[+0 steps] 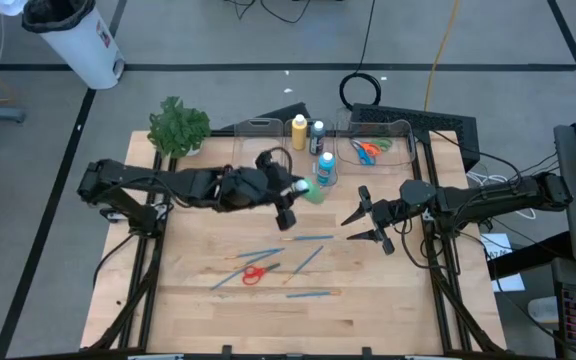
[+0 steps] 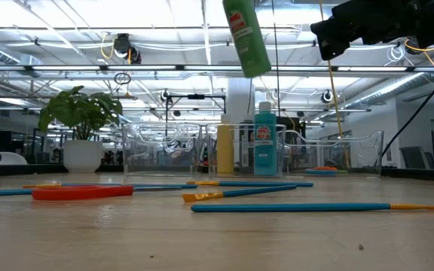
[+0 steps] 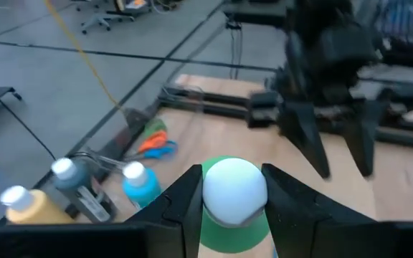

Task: Pick & Place Paint Supplies
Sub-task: Put the green paint bottle into the middle transparent bin

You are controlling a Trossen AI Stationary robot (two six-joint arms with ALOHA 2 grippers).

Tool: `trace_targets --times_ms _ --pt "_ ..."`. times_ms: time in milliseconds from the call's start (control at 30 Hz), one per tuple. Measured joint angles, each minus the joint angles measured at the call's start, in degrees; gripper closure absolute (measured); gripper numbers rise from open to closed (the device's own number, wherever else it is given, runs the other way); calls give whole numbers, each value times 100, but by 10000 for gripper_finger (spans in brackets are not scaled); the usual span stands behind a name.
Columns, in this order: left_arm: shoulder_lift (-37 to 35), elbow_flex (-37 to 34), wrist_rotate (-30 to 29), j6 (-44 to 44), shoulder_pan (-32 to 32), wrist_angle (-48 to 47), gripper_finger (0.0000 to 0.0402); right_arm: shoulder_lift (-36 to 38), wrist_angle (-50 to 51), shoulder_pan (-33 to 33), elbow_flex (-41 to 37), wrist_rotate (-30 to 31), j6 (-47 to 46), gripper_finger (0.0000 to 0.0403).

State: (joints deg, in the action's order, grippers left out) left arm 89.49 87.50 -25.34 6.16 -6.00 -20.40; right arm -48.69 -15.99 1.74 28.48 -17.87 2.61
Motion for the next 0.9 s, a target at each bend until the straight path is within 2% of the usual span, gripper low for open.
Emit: trace_targets --times_ms 133,367,900 --pt "0 231 69 50 270 -87 277 0 0 0 -2 0 0 232" --pt "0 332 680 186 813 -175 277 0 0 0 -2 0 0 232" --pt "108 332 789 408 1717 -838 277 0 0 0 -2 0 19 232"
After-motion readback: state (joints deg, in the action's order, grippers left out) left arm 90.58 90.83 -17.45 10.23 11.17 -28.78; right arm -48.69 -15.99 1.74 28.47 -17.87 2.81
